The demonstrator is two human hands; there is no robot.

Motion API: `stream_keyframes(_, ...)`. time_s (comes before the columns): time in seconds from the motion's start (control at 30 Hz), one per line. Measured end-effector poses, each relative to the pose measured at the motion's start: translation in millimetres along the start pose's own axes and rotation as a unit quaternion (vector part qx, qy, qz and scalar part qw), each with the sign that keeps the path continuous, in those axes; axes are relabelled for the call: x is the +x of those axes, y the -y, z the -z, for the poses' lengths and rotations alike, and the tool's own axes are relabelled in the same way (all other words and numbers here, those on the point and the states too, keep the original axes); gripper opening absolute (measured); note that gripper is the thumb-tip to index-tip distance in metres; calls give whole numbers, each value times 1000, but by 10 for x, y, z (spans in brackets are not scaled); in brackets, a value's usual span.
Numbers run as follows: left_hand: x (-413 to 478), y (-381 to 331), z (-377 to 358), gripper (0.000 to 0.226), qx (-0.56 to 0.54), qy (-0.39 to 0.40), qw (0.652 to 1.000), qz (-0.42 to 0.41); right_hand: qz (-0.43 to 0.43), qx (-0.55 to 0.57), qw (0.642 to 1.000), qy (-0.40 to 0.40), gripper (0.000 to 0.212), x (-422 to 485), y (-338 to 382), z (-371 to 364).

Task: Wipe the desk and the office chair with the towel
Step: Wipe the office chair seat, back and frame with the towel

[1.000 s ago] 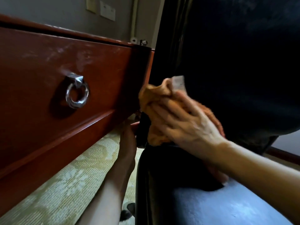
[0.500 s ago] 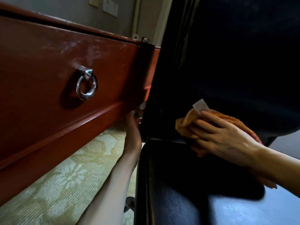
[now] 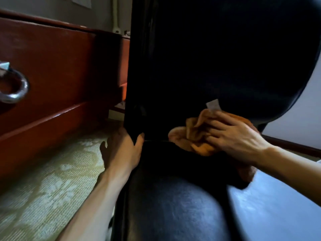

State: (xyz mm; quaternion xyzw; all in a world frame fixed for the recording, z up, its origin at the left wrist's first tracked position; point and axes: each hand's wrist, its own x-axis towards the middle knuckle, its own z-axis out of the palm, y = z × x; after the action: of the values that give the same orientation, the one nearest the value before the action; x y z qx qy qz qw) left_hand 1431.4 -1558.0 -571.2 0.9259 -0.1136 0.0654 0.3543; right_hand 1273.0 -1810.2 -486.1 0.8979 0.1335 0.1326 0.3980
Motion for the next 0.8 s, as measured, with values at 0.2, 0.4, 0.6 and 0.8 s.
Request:
stream_keyframes(0.2,7,-9,13,51,21,-18,999,-23,-83,26,964,-253,33,-142,-278,82)
stream_keyframes(0.4,91,101,-75,53,-34,5,999,-8,-42,-31,995,-90,51,507,-8,-48)
stream_keyframes(0.6,115,155,-92,52,-43,-1,999,-29,15,96,984,149,41,387,103,-378)
stream_keyframes(0.8,118,112,-75,53,-76,14,997,-30,-42,263,961,75,22,529,141,124)
